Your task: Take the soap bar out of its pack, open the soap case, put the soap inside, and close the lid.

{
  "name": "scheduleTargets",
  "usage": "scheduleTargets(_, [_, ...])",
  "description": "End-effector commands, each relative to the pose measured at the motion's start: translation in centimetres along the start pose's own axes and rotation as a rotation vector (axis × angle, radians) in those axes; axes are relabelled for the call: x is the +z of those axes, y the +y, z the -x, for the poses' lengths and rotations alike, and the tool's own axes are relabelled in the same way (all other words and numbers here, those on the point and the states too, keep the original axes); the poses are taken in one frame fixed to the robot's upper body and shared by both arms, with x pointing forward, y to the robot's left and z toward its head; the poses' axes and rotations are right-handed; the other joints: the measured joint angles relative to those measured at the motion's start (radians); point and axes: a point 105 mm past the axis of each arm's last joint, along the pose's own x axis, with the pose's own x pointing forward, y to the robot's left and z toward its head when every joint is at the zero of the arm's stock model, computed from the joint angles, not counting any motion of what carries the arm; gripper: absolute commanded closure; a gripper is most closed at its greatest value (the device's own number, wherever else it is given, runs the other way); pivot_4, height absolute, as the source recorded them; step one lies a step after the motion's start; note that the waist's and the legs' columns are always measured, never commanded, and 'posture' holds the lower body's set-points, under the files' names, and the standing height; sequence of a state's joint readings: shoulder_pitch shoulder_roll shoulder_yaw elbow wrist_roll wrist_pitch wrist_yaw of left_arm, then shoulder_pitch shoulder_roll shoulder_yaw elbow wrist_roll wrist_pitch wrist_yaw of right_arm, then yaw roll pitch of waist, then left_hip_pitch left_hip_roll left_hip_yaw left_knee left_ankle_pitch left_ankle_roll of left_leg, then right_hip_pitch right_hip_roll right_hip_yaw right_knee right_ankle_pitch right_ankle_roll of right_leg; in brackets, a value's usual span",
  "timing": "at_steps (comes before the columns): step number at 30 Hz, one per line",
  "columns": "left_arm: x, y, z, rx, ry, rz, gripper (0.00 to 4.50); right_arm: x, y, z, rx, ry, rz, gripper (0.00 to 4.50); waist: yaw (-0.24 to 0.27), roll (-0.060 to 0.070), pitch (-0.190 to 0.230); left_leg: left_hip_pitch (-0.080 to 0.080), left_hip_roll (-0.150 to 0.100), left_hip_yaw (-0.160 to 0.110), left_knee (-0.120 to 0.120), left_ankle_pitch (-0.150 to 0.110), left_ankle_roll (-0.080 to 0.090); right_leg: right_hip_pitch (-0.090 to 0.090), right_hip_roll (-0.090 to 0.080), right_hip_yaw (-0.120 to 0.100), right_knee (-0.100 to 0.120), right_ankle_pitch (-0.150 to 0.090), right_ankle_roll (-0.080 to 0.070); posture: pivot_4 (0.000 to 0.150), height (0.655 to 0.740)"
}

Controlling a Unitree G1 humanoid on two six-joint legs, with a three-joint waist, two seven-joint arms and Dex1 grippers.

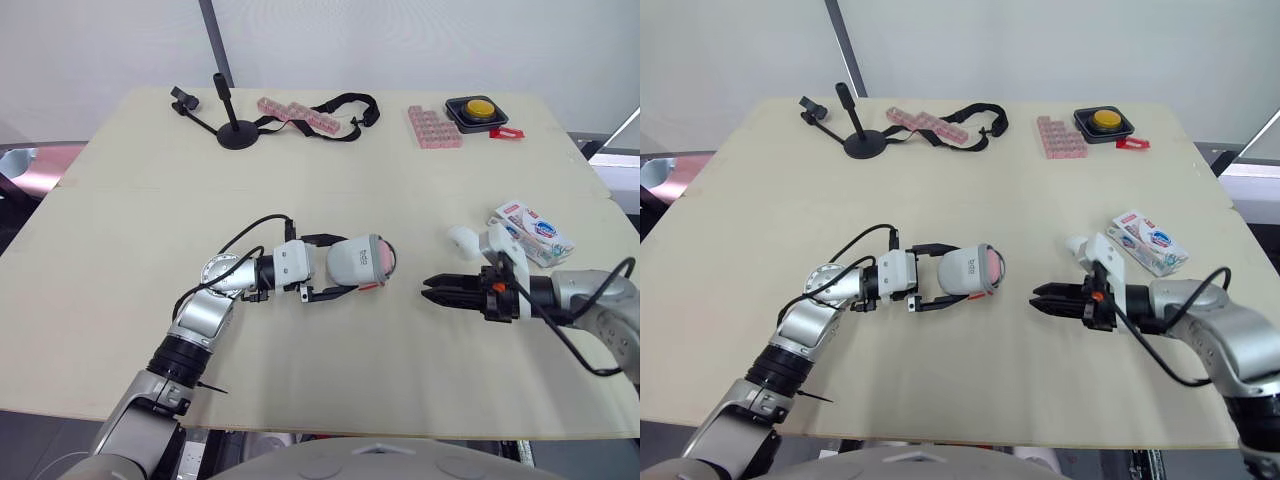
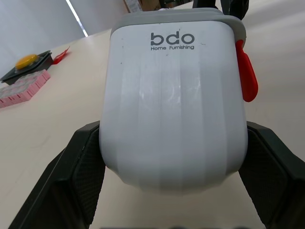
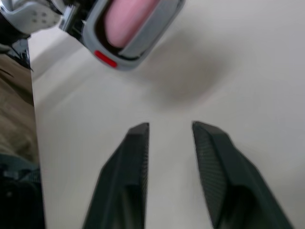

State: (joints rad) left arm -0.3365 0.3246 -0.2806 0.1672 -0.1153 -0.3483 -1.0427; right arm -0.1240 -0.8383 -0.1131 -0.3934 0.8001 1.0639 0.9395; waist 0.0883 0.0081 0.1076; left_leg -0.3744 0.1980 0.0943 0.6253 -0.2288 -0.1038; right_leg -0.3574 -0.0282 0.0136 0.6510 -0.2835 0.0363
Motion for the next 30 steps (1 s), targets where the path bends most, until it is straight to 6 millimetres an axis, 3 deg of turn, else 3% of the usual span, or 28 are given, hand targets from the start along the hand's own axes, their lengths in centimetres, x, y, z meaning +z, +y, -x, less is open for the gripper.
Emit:
scheduleTargets(1, [0.8,0.4,0.0,0.019,-0.032,-0.058,1.06,0.7,1.6,0.2,0.048,0.031,-0.116,1.65,0.005,0.0,0.0,0.0,0.0,0.0,0.0,0.0,0.0,0.0,0.0,0.0,0.0,0.0,0.0,0.15,0.74])
scheduleTargets(6, [1.1,0.9,-0.4,0.036,-0.042,-0.087,1.06,2.3,2.9,-1.2,0.132,-0.023,-0.249,0.04,0.006,0.001,0.0,0.0,0.0,0.0,0.0,0.0,0.0,0.0,0.0,0.0,0.0,0.0,0.0,0.15,0.74])
scheduleTargets(21, [1.7,0.6,-0.8,0.011,-0.064,-0.098,1.06,4.4,2.5,-3.8,0.112,-0.128,-0.316,0.04,0.041,0.002,-0.001,0.0,0.0,0.001,0.001,0.0,0.0,-0.005,0.0,0.0,0.004,0.0,0.0,0.15,0.74])
scheduleTargets(30, [1.9,0.4,-1.2,-0.002,-0.073,-0.1,1.06,3.7,2.6,-4.9,0.097,-0.088,-0.353,0.04,0.043,0.002,-0.001,0.0,0.0,0.001,0.0,0.0,0.0,-0.005,0.0,0.0,0.003,0.0,0.0,0.15,0.74])
